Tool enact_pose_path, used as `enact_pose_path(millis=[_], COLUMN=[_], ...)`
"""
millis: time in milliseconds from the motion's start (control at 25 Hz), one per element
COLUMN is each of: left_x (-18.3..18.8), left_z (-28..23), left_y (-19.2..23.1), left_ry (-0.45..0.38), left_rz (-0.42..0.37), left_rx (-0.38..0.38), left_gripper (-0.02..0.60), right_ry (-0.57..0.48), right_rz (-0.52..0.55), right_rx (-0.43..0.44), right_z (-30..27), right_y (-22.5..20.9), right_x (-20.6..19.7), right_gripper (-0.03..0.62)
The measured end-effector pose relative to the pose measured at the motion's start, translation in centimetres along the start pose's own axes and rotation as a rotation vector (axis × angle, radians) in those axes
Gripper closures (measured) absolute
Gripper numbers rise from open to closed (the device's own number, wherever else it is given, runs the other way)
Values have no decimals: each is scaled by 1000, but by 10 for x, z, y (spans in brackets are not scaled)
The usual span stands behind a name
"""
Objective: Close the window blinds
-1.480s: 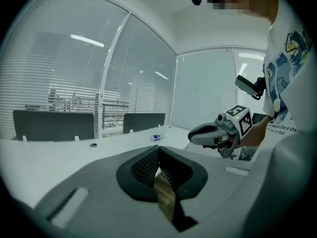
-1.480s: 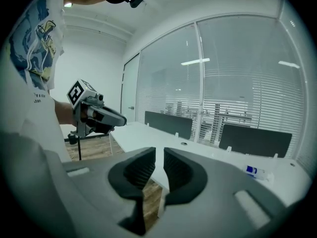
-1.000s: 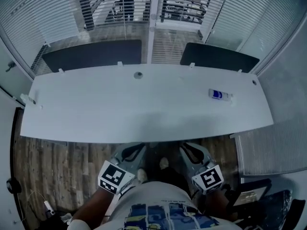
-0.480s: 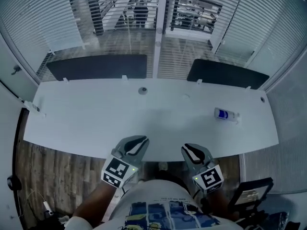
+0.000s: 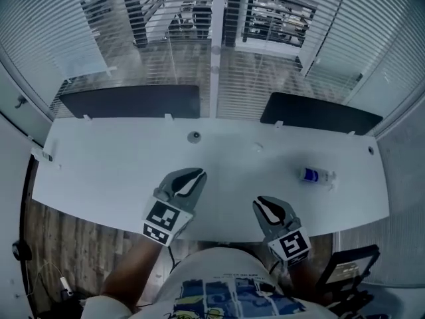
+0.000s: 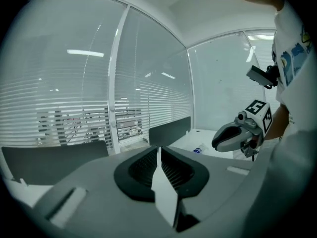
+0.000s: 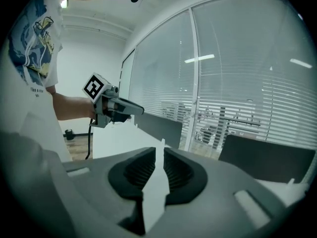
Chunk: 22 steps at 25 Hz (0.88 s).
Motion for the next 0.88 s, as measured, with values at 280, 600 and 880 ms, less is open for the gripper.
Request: enact_pose_path(millis=[280, 600, 880], left_x=[28, 53, 79], left_z=[-52, -96, -138], left_y=[58, 111, 157], left_ry=[15, 31, 70], left_rz=[-83, -121, -207], left_rx=[100, 193, 272], left_gripper=[549, 548, 543], right_ry=[16, 20, 45], right_rz=[-18, -4, -49], right_rx=[22, -16, -15], right_z=[-17, -9, -4], right_y=[-33, -65, -81], right_x=[-6, -24, -40], right_gripper=[557, 557, 557])
Point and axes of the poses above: the fingertips, and each gripper's own axes: z backward along the fingers, y to its left, x out of its top, the point moved 6 cm from there along z, backward along the fingers, and after that the axes turned 8 degrees about -x, right-handed, at the moved point
